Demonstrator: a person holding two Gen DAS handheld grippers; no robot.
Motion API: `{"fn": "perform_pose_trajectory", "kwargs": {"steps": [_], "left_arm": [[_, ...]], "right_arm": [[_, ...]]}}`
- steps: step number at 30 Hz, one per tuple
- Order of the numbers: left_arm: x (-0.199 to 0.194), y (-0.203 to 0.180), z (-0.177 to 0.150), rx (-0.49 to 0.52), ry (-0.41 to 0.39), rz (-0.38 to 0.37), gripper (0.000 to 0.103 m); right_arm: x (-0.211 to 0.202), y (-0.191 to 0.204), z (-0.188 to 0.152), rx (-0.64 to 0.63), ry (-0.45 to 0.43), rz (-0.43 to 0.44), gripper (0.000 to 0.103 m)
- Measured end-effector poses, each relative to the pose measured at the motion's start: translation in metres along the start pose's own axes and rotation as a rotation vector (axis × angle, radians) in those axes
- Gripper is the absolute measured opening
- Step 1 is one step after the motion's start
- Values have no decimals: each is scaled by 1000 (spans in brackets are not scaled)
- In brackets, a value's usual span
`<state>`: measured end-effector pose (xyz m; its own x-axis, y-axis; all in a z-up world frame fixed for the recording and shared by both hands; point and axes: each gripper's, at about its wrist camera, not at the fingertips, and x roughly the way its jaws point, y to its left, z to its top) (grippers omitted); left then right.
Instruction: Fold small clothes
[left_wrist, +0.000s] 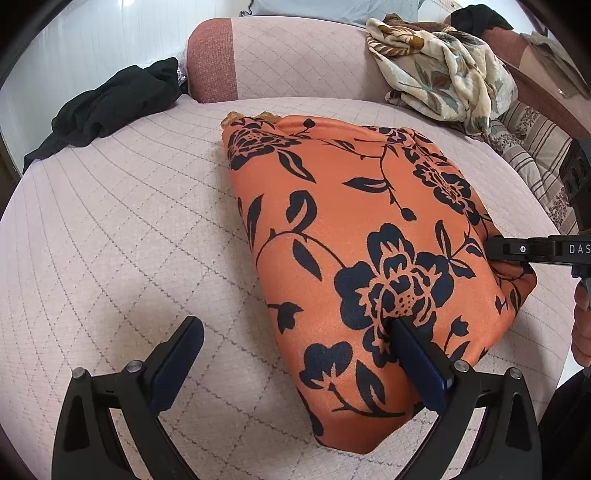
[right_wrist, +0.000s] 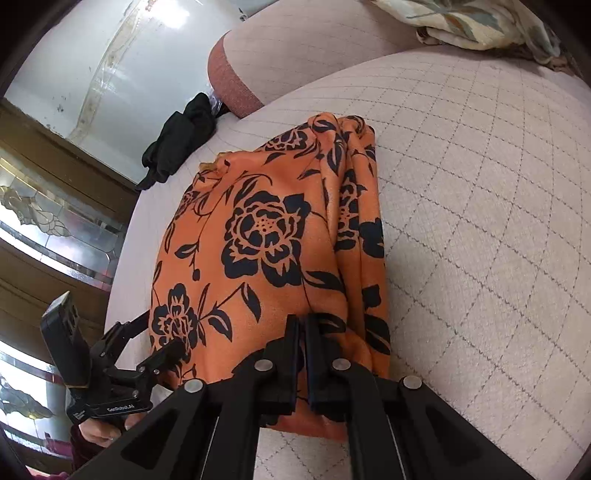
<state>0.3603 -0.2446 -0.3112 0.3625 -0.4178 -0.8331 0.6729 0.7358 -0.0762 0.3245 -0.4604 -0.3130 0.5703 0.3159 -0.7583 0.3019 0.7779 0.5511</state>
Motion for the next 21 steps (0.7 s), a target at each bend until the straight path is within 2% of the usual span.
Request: {"fn": "perform_pose_trajectory", "kwargs": {"steps": [6, 9, 13, 14, 15, 16, 18, 19, 21], "left_arm": [[-2, -1, 2, 8, 1, 6, 101], [-7, -3, 6, 33, -16, 5, 101], [-17, 6, 17, 17, -62, -72, 101], [-17, 12, 21, -6, -66, -110, 101], [-17, 19, 25, -37, -66, -153, 101], [-15, 28, 30, -79, -65, -199, 101], [-10, 42, 36, -157, -49, -292, 101], [-4, 49, 39, -192, -27, -339, 101], [5, 57, 43, -233, -4, -373, 101]], "right_arm": [[-8, 5, 7, -25, -7, 18, 6], [-21, 4, 15, -8, -71, 46, 8], [-29, -5, 22, 34, -126, 49, 10], [-28, -9, 24, 54, -125, 51, 15], [-26, -13, 24, 71, -120, 54, 29], [-23, -18, 25, 101, -109, 61, 51], [-20, -30, 25, 153, -121, 111, 79], [-20, -34, 25, 171, -133, 122, 79], [-15, -40, 28, 176, -113, 150, 79]]}}
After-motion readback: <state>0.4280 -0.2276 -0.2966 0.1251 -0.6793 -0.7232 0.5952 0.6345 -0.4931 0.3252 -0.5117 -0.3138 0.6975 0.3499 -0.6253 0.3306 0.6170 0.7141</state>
